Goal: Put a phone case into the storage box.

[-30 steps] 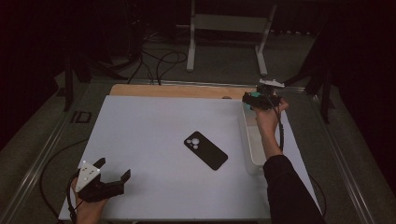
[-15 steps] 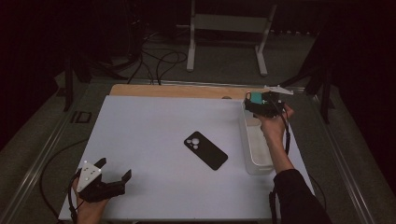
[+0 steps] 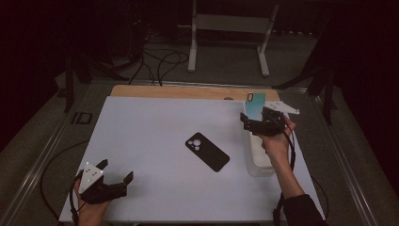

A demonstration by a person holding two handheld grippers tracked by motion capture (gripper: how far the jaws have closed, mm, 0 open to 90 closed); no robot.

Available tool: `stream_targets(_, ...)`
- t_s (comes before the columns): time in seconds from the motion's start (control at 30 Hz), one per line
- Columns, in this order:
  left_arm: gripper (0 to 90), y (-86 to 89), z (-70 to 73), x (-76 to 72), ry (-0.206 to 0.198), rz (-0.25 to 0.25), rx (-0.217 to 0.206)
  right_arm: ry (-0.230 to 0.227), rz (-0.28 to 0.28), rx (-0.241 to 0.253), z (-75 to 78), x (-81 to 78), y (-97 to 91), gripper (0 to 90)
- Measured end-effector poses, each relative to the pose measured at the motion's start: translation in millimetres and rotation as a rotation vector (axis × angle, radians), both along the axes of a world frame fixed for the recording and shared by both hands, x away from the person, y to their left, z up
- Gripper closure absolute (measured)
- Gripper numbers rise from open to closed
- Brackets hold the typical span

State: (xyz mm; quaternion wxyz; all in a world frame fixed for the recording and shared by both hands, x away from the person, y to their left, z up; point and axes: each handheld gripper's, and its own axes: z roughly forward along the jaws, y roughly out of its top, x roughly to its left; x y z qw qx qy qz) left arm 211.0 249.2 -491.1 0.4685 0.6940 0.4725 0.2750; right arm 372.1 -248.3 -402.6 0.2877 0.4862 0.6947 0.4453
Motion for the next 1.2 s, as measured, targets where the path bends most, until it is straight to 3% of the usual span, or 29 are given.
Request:
stream_targets(0.13, 0.0, -0.7, 0.1, 0.2, -0.001, -0.002, 0.001, -0.043, 0.047, -0.003, -1.4, -21.8, 2.9, 8.1)
stream_targets(0.27, 0.0, -1.5, 0.2, 0.3, -0.002, -0.003, 0.002, -0.057, 0.069, -0.010, -4.4, -34.1, 4.0, 8.0)
stream_targets(0.4, 0.0, -2.1, 0.1, 0.7, 0.001, -0.005, 0.005, -0.083, 0.094, 0.025, -10.7, -55.3, 1.1, 8.1)
stream_targets(0.5, 0.0, -2.1, -0.1, 0.9, 0.002, -0.004, 0.006, -0.087, 0.098, 0.030, -12.3, -59.2, -0.1, 8.1)
stream_targets(0.57, 0.0, -2.4, 0.1, 0.6, 0.001, -0.004, 0.005, -0.095, 0.097, 0.053, -19.8, -71.1, -2.1, 8.1)
stream_targets(0.67, 0.0, -2.6, 0.3, 0.5, 0.001, -0.004, 0.006, -0.112, 0.110, 0.049, -29.0, -83.4, -2.5, 8.1)
stream_targets(0.8, 0.0, -3.2, 0.1, 0.6, 0.001, -0.005, 0.012, -0.126, 0.138, 0.039, -38.1, -94.2, -2.2, 8.0)
stream_targets(1.2, 0.0, -5.3, 2.5, 1.5, -0.004, -0.007, 0.010, -0.139, 0.138, 0.070, -60.1, -115.6, -8.7, 8.1)
